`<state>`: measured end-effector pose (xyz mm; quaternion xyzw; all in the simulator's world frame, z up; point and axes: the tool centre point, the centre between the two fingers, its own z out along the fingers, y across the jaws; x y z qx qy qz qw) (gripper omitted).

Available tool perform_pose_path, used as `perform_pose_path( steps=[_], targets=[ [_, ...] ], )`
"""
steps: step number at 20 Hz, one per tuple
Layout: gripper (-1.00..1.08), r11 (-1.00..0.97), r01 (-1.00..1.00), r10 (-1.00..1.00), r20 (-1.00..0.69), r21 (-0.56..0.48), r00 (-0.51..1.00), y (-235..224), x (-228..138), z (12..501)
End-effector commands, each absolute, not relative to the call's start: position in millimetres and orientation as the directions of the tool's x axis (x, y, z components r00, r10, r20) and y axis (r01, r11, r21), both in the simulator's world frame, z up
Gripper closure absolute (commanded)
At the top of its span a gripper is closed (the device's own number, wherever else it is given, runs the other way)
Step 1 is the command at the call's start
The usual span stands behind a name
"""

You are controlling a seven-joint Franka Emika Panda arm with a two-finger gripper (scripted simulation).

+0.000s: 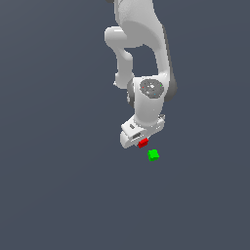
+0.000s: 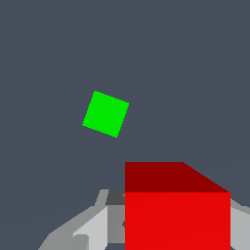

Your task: Stack the red cube on top of the green cube.

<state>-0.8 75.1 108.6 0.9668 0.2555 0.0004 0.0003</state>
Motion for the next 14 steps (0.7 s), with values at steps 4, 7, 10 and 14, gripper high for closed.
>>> perform_pose_path(
  steps=[4, 7, 10, 14],
  targets=[
    [1.08, -0.869, 0.494, 0.494, 0.0, 0.0, 0.869, 75.3, -0.4, 120.0],
    [1.08, -0.869, 0.494, 0.494, 0.001, 0.0, 0.869, 76.2, 0.1, 117.6],
    [1.08, -0.869, 0.494, 0.494, 0.001, 0.0, 0.869, 81.0, 2.1, 113.3],
    [1.08, -0.869, 0.494, 0.494, 0.001, 0.0, 0.869, 93.7, 7.4, 102.2]
  ],
)
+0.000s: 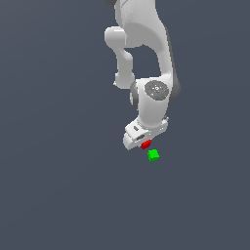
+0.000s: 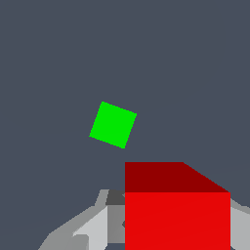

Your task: Stack the red cube on top of the green cube.

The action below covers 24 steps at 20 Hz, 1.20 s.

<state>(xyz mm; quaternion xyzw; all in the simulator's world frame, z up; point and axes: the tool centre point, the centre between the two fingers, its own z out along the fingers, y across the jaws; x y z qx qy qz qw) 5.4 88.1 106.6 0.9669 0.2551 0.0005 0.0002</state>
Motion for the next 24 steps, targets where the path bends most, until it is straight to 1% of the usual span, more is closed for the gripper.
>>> perform_pose_path(
  steps=[1, 8, 15, 16, 24],
  targets=[
    [1.08, -0.869, 0.494, 0.494, 0.001, 0.0, 0.869, 97.9, 9.2, 98.4],
    [1.08, -0.87, 0.494, 0.494, 0.0, 0.0, 0.87, 126.7, 22.5, 72.5],
    [1.08, -0.87, 0.494, 0.494, 0.0, 0.0, 0.87, 136.2, 27.2, 64.3],
    [-0.92, -0.87, 0.494, 0.494, 0.0, 0.0, 0.87, 136.2, 27.2, 64.3],
    [-0.92, -0.87, 0.494, 0.494, 0.0, 0.0, 0.87, 136.2, 27.2, 64.3]
  ],
)
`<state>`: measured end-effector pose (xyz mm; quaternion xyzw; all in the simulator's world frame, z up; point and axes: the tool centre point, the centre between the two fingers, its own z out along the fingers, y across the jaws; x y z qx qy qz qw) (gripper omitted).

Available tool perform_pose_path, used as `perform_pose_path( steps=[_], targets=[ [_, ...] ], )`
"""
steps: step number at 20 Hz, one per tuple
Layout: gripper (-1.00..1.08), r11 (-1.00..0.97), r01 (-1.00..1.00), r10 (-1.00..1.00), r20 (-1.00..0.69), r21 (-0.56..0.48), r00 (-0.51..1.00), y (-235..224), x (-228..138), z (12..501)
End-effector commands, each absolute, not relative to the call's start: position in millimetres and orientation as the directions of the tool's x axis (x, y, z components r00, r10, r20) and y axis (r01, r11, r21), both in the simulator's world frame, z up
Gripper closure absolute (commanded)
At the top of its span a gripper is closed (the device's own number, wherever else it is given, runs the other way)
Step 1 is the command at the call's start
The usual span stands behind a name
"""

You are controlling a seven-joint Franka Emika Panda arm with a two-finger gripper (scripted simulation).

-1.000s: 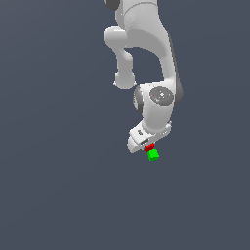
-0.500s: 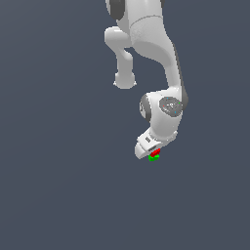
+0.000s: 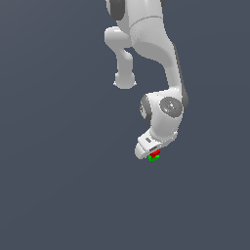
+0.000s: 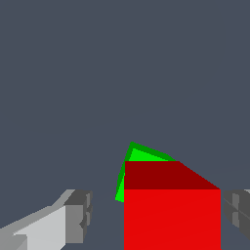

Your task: Stack the red cube on top of the green cube.

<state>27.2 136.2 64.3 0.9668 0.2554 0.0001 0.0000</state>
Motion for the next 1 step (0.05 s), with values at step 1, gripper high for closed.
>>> perform_pose_path(
  steps=[1],
  targets=[
    [-0.92, -0.87, 0.494, 0.494, 0.0, 0.0, 0.87, 136.2, 27.2, 64.3]
  ],
)
